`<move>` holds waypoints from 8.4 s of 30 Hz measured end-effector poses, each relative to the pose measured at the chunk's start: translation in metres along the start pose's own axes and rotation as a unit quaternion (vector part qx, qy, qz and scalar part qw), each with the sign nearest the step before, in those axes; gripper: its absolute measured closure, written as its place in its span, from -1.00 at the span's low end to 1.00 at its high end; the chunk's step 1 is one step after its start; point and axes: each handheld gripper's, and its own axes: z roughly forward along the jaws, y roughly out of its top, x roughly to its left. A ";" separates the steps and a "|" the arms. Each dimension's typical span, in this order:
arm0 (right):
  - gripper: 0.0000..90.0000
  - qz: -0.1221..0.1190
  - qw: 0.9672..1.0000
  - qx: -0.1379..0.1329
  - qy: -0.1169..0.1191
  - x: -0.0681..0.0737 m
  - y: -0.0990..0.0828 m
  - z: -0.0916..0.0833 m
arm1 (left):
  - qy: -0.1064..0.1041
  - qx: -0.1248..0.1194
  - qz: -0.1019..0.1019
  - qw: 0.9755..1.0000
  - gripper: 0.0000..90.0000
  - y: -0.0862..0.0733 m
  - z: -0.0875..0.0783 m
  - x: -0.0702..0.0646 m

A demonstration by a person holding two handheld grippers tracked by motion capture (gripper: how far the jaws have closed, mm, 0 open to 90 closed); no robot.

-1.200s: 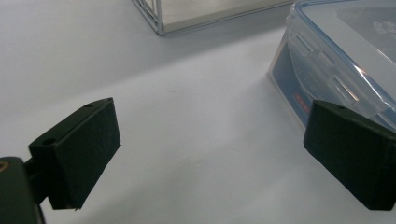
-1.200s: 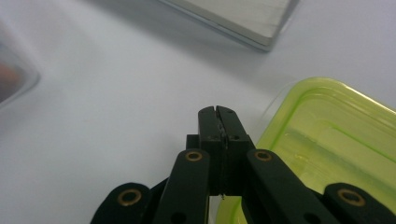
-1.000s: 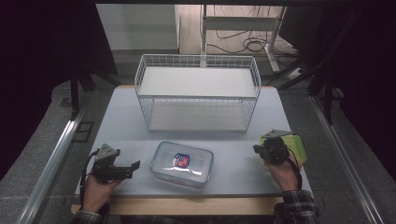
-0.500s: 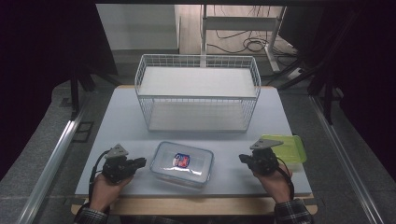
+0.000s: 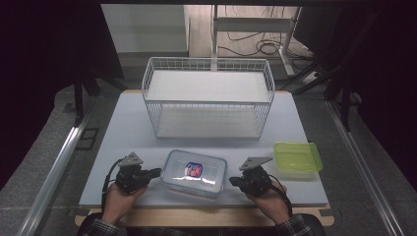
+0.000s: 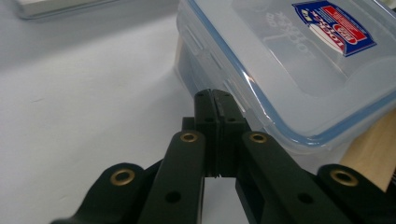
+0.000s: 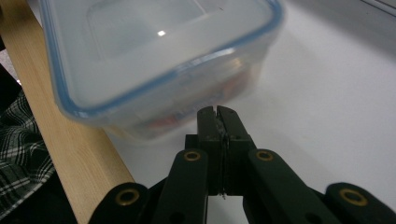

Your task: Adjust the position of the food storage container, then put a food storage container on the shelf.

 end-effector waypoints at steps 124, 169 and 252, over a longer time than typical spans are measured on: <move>0.20 0.189 0.969 -0.117 0.105 -0.042 0.010 -0.034 | -0.142 -0.014 -0.088 0.986 0.12 0.055 0.012 -0.013; 0.19 0.114 0.973 -0.186 0.073 -0.076 0.134 -0.086 | -0.107 -0.087 -0.024 0.990 0.12 0.179 -0.041 0.010; 0.05 0.147 0.967 -0.206 -0.013 -0.138 0.216 -0.076 | -0.048 -0.087 -0.025 0.995 -0.12 0.271 -0.007 0.060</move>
